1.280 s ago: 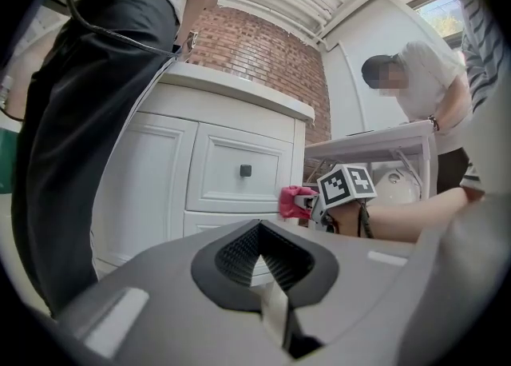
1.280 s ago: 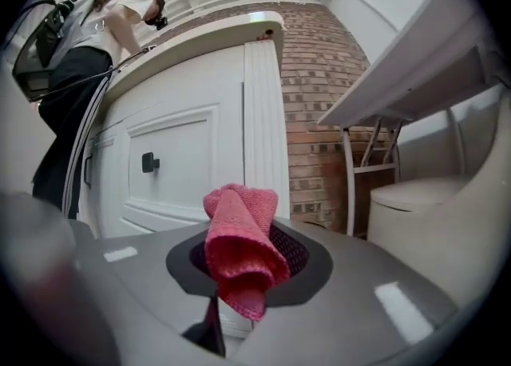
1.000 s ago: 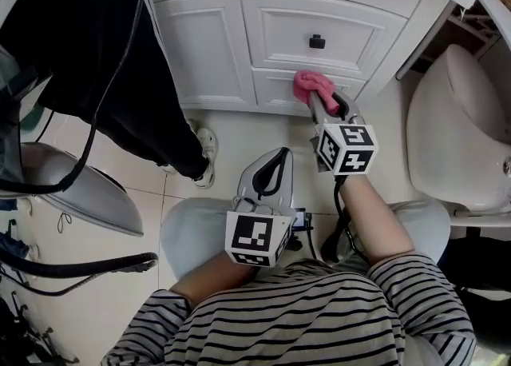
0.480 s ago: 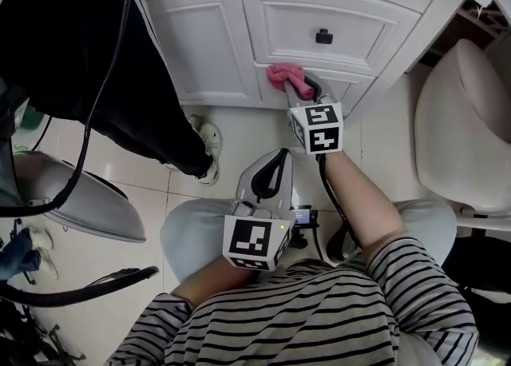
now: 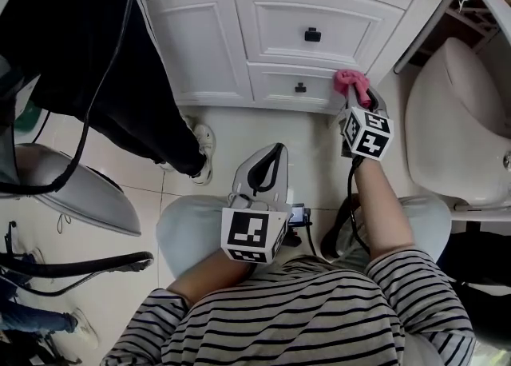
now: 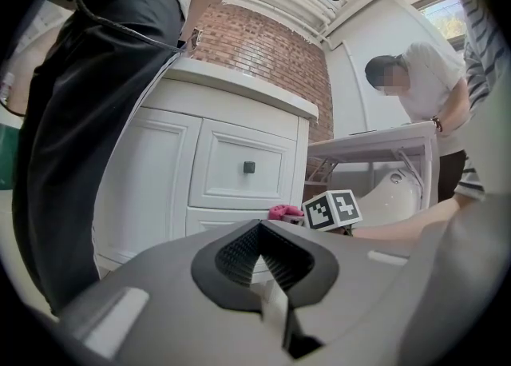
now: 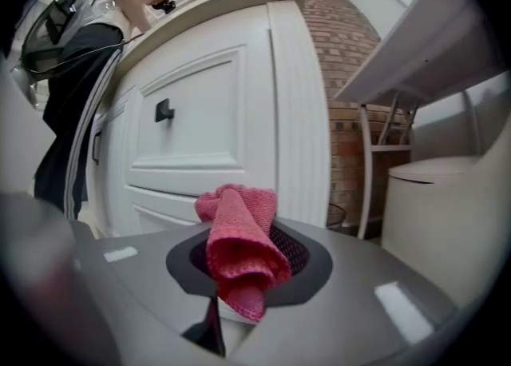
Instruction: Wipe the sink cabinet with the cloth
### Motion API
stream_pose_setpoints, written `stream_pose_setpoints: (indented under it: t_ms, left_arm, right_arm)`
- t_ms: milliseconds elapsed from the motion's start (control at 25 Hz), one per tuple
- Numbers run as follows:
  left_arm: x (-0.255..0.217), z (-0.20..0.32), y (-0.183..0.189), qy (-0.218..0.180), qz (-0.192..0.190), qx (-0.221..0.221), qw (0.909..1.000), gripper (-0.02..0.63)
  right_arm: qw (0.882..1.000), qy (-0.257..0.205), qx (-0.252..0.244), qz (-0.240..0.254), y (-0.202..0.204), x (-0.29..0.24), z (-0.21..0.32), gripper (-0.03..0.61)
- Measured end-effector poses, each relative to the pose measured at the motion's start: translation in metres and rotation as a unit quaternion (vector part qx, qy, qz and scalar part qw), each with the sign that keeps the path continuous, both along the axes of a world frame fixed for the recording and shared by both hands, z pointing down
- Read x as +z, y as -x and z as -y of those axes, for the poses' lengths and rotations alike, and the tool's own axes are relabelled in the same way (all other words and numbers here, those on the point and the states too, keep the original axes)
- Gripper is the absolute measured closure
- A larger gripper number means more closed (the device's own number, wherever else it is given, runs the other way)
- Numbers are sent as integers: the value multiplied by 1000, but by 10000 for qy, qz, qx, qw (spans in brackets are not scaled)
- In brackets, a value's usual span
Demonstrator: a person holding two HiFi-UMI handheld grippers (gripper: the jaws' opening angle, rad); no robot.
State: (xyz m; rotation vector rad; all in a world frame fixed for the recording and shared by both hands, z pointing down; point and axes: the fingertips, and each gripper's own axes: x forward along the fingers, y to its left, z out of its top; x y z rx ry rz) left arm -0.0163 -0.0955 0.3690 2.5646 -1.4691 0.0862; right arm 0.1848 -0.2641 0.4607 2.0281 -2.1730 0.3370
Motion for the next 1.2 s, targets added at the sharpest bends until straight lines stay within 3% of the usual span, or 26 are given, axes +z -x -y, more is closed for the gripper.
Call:
stream_pose_setpoints:
  t_ms: [120, 200, 280, 400, 560, 720, 960, 1200]
  left_arm:
    - [-2, -2, 0, -30, 14, 11, 10000, 620]
    - [-3, -2, 3, -48, -18, -2, 10000, 620]
    - [-5, -2, 5, -53, -70, -16, 10000, 620]
    - [-4, -2, 4, -53, -97, 2, 9999, 620]
    - [1, 3, 2, -143, 103, 1, 9998, 620]
    - [9, 5, 5, -30, 109, 8, 9999, 620]
    - [10, 7, 4, 21, 77, 73, 9999, 620]
    - [10, 7, -1, 39, 8, 173, 9998, 620]
  right_arm:
    - [9979, 160, 629, 11, -36, 3, -10, 485]
    - [9975, 198, 675, 32, -34, 2, -17, 486]
    - [9992, 134, 347, 157, -6, -1, -22, 486]
    - [9977, 106, -582, 319, 71, 4, -23, 486]
    - [9835, 436, -1741, 233, 177, 29, -8, 485]
    - [9756, 482, -2129, -230, 223, 49, 18, 485]
    - [9767, 604, -1978, -571, 202, 56, 27, 485]
    - [9879, 753, -1330, -251, 134, 58, 13, 486]
